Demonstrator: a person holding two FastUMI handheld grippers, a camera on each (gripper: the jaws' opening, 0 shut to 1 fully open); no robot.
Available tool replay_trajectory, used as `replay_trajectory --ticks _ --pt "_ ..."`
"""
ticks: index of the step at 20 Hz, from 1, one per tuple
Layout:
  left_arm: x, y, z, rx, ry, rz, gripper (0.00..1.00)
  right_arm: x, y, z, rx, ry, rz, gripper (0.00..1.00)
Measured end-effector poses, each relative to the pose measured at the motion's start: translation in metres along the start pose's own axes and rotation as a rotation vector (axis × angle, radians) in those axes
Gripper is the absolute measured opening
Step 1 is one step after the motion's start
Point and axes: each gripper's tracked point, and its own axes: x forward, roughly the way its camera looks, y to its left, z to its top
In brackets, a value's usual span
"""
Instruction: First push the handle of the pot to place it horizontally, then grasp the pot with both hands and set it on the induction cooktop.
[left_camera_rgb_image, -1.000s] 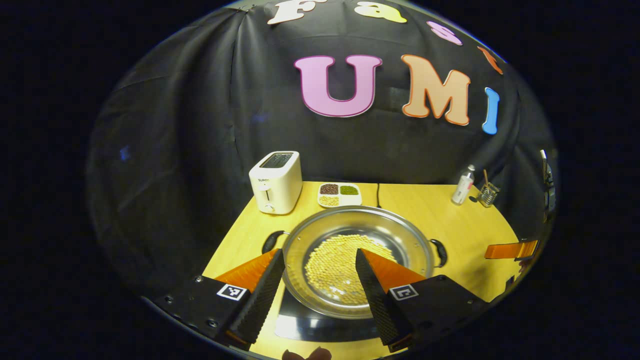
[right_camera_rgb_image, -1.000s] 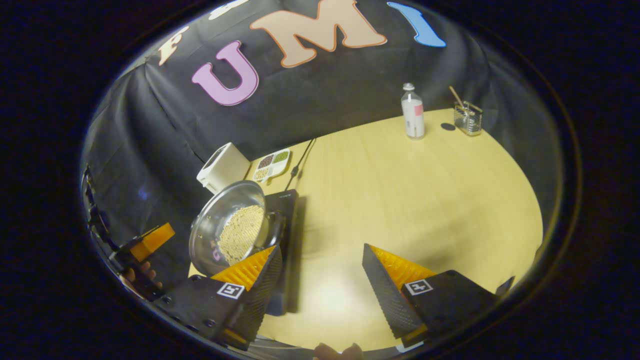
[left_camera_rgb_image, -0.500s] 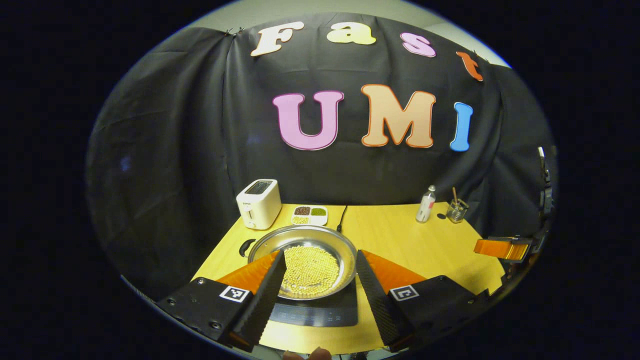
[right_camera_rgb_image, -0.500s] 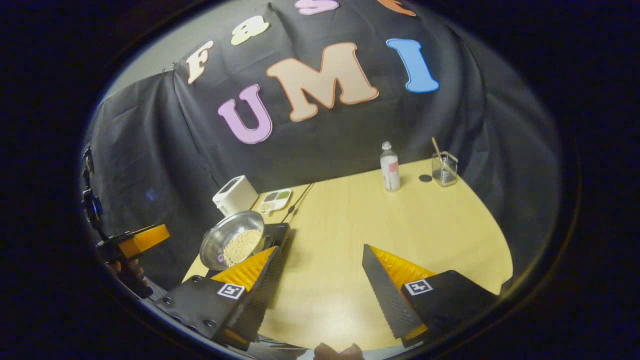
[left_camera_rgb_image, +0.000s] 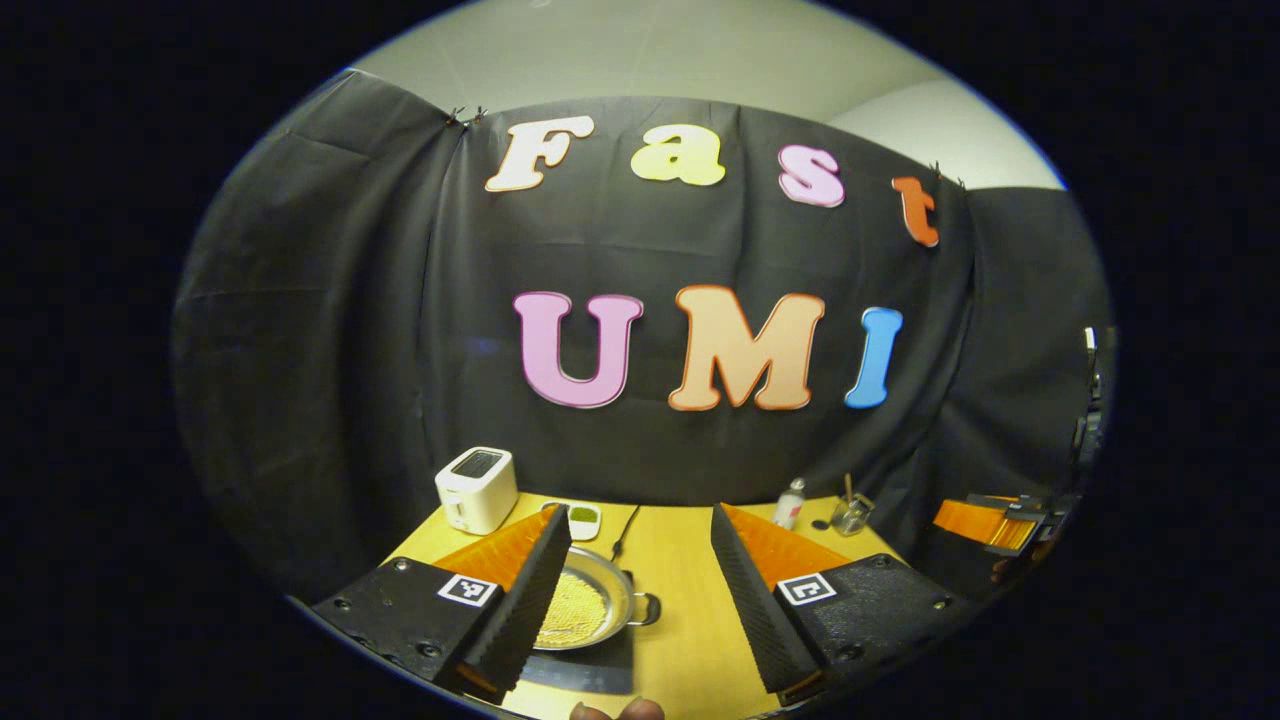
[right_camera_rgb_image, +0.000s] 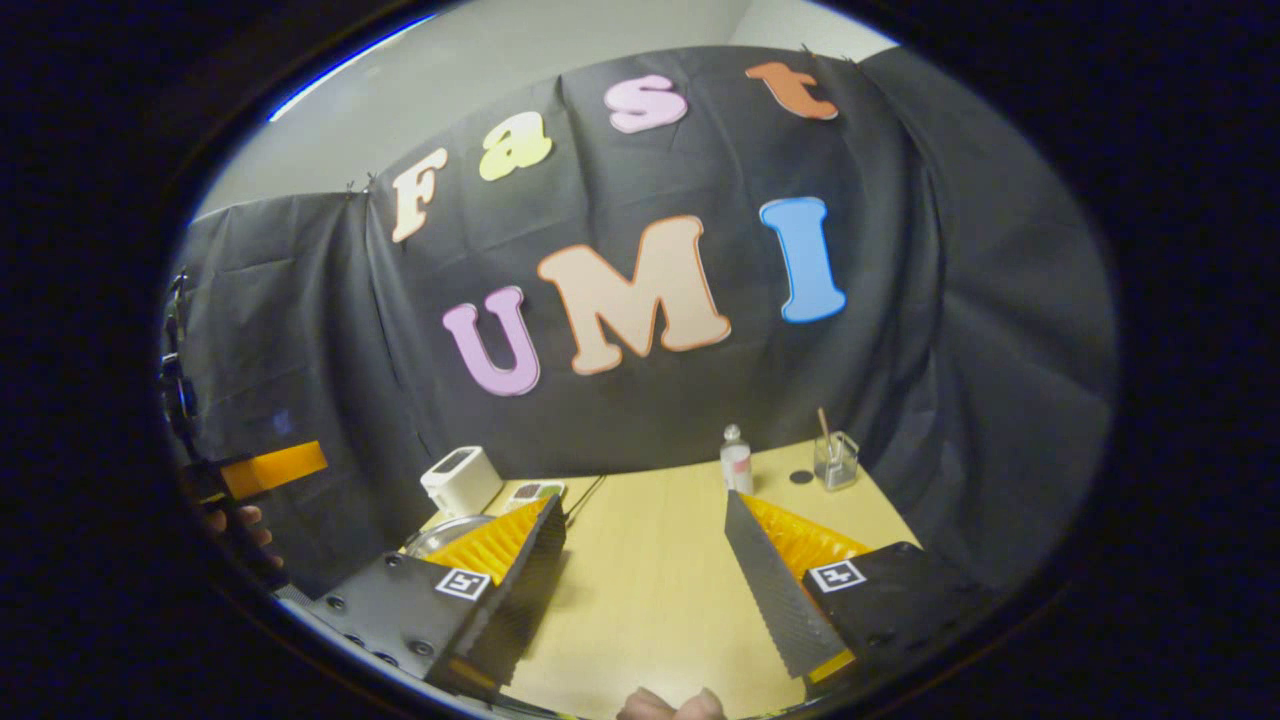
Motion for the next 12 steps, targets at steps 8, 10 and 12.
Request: replay_trajectory --ticks 8,10,12 --pt "-0.045 -0.026 0.052 0.004 -0.145 -0.062 0.84 -0.075 0.044 0.069 -0.049 -0.16 -0.01 0.99" --pt "-0.057 -0.026 0.047 -0.002 -0.136 -0.073 0.86 -0.087 0.048 0.069 -0.055 -0.193 -0.037 0.92" --pt "-0.071 -0.019 0.043 0.033 -0.13 -0.064 0.83 -0.101 0.057 0.061 -0.079 -0.189 -0.05 0.92"
